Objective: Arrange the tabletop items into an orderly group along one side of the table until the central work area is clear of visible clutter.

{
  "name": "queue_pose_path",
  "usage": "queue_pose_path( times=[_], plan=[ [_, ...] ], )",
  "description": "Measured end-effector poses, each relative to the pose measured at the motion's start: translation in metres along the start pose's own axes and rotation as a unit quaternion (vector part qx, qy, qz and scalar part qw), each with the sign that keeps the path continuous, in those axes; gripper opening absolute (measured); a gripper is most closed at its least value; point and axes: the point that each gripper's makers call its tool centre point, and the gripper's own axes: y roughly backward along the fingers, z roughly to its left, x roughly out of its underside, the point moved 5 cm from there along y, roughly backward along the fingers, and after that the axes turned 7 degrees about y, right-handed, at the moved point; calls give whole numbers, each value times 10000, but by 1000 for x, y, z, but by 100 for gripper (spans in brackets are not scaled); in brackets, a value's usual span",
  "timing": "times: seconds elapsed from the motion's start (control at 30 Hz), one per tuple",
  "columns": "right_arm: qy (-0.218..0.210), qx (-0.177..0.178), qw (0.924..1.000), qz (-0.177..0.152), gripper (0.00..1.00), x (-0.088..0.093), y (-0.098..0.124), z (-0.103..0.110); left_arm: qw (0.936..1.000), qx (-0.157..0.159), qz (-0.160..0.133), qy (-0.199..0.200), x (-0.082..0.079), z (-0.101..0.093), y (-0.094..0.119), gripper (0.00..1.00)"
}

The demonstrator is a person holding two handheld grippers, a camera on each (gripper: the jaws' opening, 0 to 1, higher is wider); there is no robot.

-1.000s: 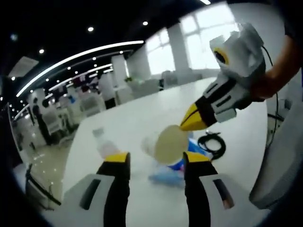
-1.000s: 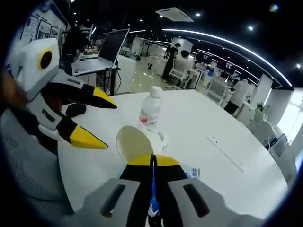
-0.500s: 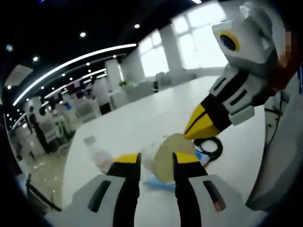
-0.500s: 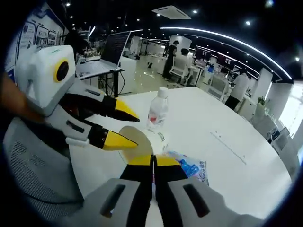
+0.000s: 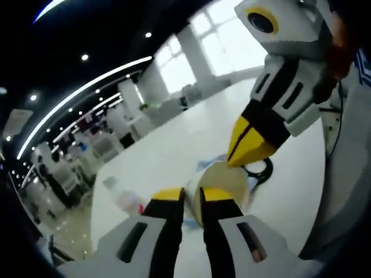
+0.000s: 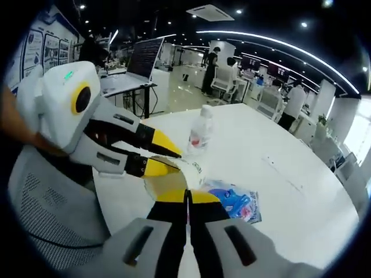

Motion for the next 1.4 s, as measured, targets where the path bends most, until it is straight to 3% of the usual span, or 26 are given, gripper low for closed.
queue_pose_path(
  times=[0.27, 0.43, 0.57, 0.83, 1.13, 1.4],
  plan=[
    [338, 6, 9994, -24, 0, 4, 2, 8, 9997, 39, 195, -109, 1, -2, 0, 1],
    [442, 34, 9986, -277, 2, 1, 4, 11, 9993, 76, 365, 75, 4, -3, 0, 0],
    [415, 180, 9973, -570, 13, -4, 7, 10, 9984, 73, 504, 229, 4, -2, -1, 0],
    [424, 484, 9961, -606, 18, -3, 3, 8, 9961, 77, 685, 556, 2, -2, -2, 0],
    [-73, 627, 9968, -491, 14, 5, -5, 3, 9921, 113, 776, 982, -2, -8, 1, 0],
    [-207, 692, 9964, -433, 4, 6, -8, 4, 9819, 20, 809, 1710, -2, -7, 4, 0]
  ],
)
